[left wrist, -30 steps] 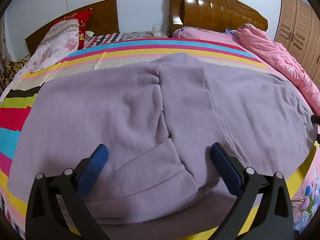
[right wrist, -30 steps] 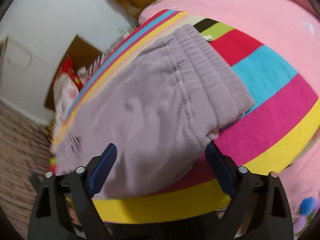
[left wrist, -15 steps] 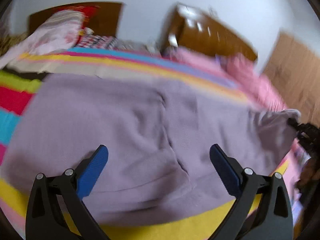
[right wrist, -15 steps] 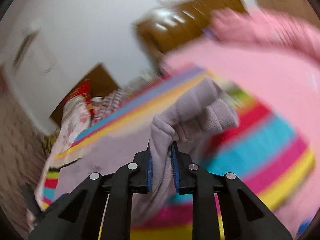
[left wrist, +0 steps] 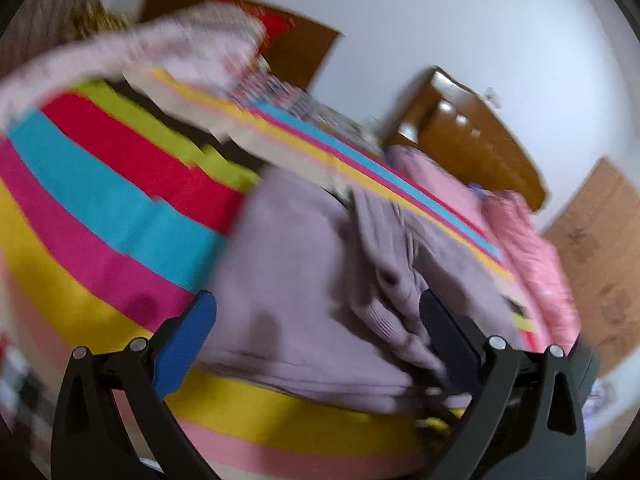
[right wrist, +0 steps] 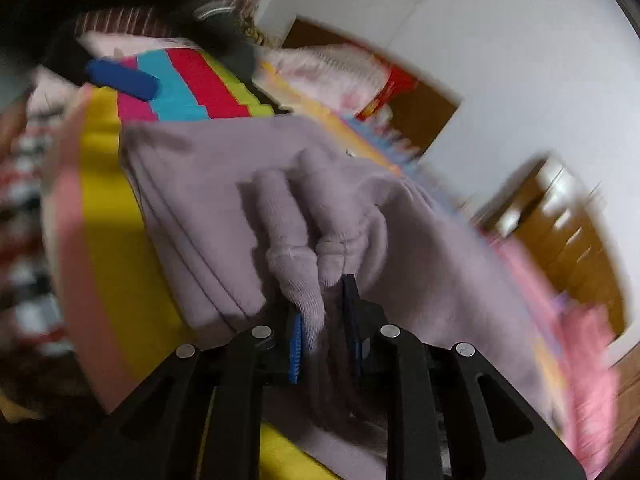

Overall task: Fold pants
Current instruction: 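Grasp the ribbed cuff end of the lilac sweatpants with the right gripper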

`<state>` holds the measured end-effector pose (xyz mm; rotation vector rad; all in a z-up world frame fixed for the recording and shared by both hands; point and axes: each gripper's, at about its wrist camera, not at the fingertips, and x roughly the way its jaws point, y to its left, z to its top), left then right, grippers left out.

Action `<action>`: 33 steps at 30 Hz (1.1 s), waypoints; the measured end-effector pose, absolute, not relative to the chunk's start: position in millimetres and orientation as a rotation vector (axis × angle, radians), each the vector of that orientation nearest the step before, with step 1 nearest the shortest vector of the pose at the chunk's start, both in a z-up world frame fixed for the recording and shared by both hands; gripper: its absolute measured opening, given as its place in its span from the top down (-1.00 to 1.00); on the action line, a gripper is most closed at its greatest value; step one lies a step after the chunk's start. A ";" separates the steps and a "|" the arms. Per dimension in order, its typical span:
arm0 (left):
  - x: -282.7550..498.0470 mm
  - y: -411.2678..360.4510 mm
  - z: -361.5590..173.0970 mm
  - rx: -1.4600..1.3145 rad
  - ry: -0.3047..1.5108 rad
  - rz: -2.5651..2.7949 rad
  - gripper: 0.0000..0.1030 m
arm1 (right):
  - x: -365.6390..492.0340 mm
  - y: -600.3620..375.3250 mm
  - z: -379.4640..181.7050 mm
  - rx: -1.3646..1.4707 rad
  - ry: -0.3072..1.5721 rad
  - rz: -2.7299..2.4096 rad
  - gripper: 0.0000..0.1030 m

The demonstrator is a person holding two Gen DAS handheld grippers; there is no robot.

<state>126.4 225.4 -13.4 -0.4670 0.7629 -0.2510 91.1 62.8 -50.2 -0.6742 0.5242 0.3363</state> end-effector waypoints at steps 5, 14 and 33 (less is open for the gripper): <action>146.2 205.8 -13.8 -0.593 0.802 -0.499 -0.96 | 85.4 49.8 -43.4 -0.674 0.440 0.308 0.60; 180.1 185.7 -35.4 -0.625 0.934 -0.567 -0.96 | 65.0 14.3 10.3 -0.374 0.507 0.652 -0.25; 170.4 204.1 -42.5 -0.822 0.800 -0.671 -0.96 | 135.4 13.1 14.2 -0.390 0.684 0.668 0.75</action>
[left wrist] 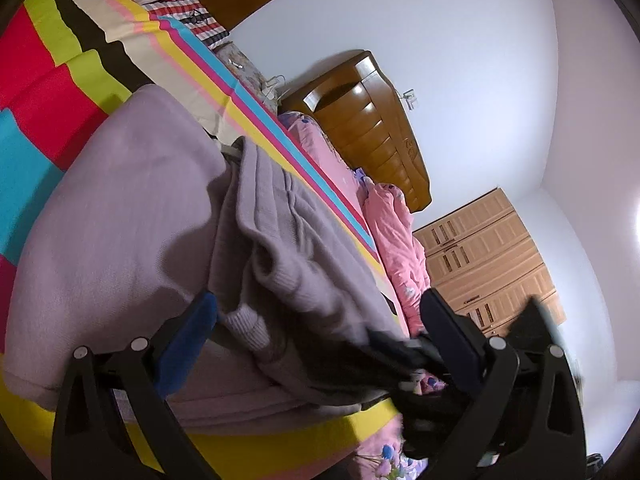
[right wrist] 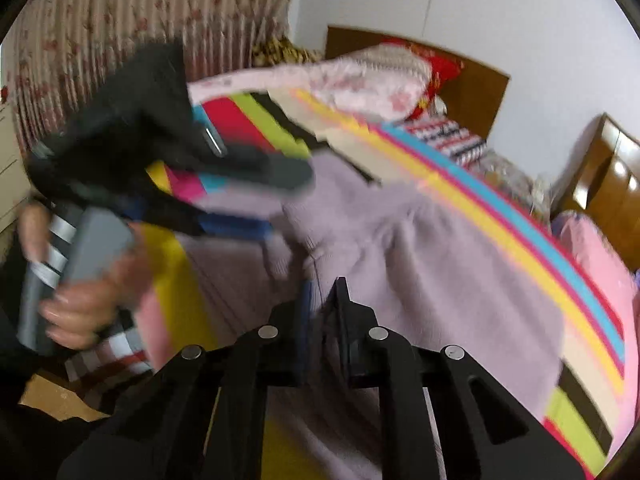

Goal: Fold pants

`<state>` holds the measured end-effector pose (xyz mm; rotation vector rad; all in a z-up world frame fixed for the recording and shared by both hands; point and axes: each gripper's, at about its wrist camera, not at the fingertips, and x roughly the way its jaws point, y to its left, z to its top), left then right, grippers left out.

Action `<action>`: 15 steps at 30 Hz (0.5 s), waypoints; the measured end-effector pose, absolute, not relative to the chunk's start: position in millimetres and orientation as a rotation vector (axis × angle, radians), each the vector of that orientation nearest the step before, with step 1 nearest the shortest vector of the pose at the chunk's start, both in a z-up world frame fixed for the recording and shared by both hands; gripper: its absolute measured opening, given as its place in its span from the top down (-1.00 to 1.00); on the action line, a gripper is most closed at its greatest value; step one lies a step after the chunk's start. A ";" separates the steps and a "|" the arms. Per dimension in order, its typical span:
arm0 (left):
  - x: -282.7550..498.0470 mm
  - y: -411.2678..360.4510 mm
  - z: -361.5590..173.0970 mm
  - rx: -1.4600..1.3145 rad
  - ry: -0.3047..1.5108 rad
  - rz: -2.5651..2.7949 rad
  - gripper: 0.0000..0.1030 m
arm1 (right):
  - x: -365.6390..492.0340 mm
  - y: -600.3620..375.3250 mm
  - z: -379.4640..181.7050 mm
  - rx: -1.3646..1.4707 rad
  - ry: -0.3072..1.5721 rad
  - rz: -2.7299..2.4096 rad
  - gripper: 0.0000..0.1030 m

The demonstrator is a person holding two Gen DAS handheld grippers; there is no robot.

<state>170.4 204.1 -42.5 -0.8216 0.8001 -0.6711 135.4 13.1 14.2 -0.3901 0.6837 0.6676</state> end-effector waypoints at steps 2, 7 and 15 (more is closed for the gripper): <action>167.8 206.9 -43.0 -0.831 0.786 -0.675 -0.96 | 132.5 18.9 16.9 -0.388 0.679 0.691 0.78; 167.9 206.4 -43.2 -0.820 0.788 -0.676 -0.96 | 129.0 36.7 -34.0 -0.509 0.769 0.706 0.89; 160.4 219.2 -39.2 -0.901 0.732 -0.672 -0.96 | 135.9 23.1 -2.6 -0.389 0.741 0.706 -0.47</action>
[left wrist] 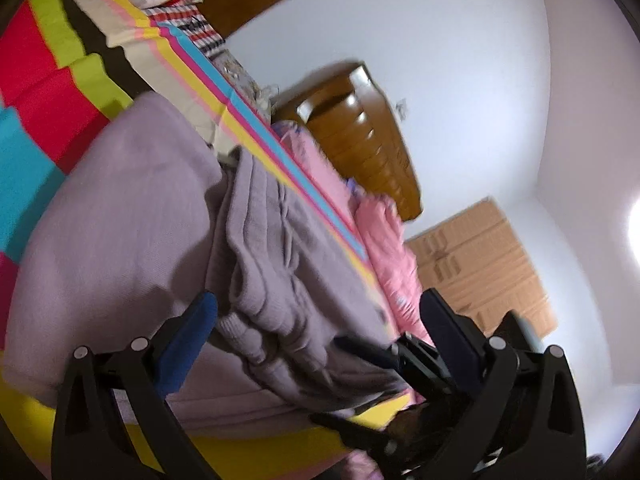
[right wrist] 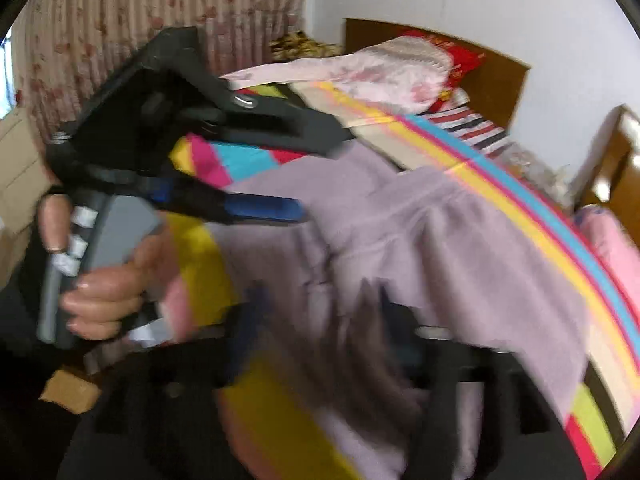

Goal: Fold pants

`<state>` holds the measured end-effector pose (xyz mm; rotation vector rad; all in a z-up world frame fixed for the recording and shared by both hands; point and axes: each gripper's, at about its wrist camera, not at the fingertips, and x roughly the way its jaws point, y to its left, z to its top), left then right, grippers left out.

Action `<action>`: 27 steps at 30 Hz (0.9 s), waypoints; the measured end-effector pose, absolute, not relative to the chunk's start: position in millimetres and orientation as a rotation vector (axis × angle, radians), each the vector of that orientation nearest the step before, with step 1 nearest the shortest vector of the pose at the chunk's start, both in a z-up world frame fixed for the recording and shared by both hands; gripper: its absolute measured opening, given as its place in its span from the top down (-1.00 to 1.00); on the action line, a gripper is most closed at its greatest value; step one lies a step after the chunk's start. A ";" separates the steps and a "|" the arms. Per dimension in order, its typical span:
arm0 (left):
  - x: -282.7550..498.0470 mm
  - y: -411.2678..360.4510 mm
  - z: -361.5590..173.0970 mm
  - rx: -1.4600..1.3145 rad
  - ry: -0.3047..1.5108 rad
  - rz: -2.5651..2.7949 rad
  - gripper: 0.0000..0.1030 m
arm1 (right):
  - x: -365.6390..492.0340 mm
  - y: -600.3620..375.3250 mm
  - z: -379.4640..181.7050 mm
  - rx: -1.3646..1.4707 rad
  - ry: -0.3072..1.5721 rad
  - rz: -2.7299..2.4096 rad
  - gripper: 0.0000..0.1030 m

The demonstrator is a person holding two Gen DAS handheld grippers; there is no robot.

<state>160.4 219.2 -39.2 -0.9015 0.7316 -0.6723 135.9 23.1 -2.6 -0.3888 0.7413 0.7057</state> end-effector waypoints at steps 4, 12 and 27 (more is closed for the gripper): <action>145.7 238.4 -23.6 -0.947 0.658 -0.632 -0.96 | 140.5 46.9 -20.9 -0.515 0.769 0.679 -0.43; 124.7 255.4 -17.9 -0.874 0.664 -0.569 -0.96 | 153.9 35.4 -25.2 -0.371 0.867 0.733 -0.20; 127.2 243.3 -30.0 -0.816 0.737 -0.567 -0.96 | 117.5 67.3 -48.5 -0.695 0.658 0.543 0.24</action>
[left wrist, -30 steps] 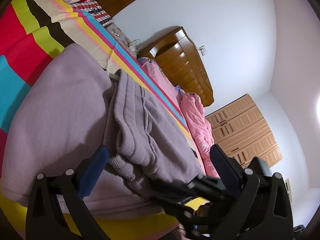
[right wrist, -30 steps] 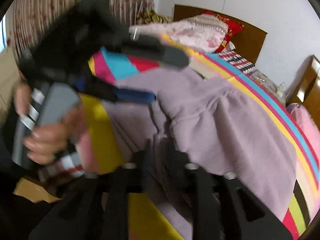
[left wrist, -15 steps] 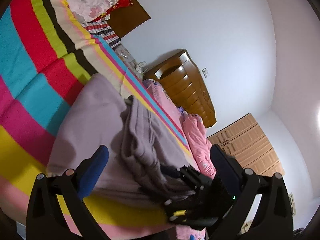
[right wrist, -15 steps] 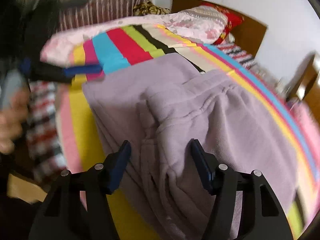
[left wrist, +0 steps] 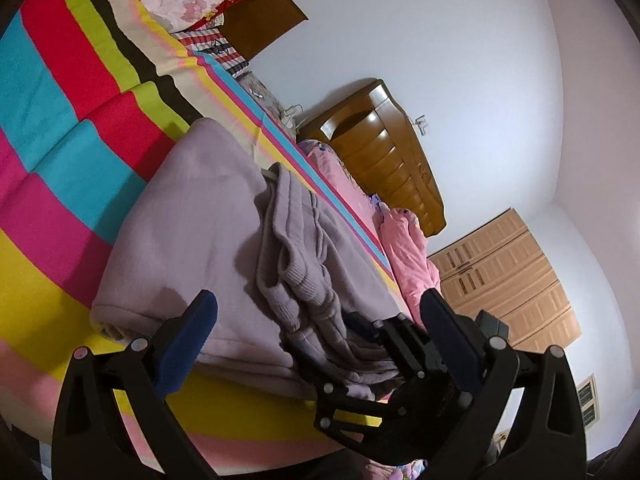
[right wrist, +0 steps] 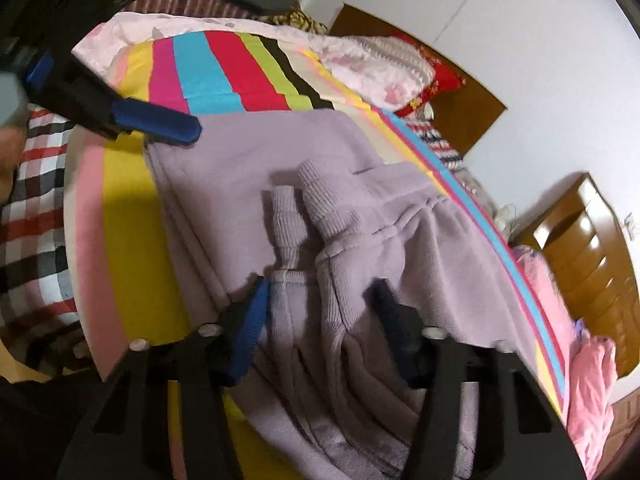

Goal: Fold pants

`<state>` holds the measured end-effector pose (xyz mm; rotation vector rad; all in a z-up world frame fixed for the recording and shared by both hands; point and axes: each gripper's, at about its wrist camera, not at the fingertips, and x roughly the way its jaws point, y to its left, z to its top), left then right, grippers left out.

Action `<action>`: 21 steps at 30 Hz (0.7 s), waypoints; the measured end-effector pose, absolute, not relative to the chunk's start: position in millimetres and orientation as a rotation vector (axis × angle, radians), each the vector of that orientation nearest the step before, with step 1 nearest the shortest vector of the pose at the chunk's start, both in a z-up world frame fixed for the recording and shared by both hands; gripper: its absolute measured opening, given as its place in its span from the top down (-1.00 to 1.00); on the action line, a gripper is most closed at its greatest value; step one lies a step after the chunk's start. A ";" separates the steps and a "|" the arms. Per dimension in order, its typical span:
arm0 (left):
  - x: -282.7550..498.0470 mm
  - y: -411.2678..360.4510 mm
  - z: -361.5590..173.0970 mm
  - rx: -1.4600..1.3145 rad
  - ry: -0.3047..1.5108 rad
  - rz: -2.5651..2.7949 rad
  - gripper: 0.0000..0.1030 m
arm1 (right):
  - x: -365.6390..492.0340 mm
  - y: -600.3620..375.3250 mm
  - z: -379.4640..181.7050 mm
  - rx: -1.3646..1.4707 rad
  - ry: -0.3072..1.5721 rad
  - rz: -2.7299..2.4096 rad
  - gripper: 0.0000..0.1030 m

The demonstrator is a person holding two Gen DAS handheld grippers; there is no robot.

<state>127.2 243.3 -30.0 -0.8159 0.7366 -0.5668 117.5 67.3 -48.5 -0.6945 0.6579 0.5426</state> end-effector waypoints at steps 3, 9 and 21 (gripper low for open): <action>135.0 235.0 -25.4 -0.808 0.775 -0.618 -0.96 | 116.7 43.4 -32.9 -0.545 0.619 0.597 0.55; 193.4 200.7 -29.3 -0.939 0.916 -0.822 -0.96 | 116.1 23.7 -1.2 -0.471 0.529 0.617 0.55; 270.2 140.8 -64.1 -0.691 1.245 -0.694 0.38 | 81.7 8.2 -1.5 -0.555 0.453 0.550 -0.43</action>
